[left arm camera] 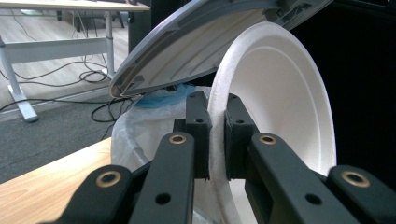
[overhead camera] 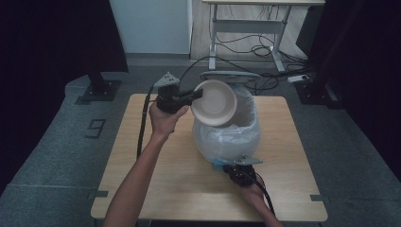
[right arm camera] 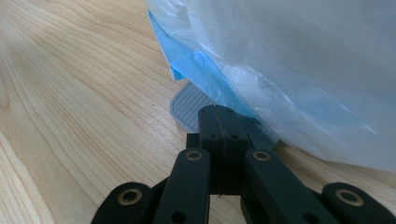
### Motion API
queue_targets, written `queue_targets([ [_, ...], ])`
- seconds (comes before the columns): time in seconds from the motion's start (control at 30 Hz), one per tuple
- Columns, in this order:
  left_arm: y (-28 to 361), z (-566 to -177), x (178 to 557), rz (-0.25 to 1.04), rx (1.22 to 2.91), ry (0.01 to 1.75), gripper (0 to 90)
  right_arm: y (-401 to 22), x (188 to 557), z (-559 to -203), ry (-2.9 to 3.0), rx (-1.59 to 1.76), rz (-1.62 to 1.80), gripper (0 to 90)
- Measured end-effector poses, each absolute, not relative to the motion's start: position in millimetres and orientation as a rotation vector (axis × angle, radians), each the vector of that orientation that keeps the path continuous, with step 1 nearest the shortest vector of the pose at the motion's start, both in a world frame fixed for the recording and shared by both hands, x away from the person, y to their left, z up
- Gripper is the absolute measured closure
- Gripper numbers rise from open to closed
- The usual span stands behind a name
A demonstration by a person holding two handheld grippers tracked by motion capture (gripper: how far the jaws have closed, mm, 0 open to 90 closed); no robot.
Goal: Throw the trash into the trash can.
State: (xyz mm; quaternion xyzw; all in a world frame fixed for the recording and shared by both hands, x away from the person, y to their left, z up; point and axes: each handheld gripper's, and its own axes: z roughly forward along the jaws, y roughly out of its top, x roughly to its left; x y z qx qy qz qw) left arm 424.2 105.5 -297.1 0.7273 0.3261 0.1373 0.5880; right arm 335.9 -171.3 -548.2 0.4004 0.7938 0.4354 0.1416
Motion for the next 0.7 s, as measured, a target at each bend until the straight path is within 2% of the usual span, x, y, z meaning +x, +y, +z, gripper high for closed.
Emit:
queue_targets([
  [0.7,80,-293,433,0.330,1.714,0.745,83.3,-172,336,-548,2.293,1.155,1.259,89.8],
])
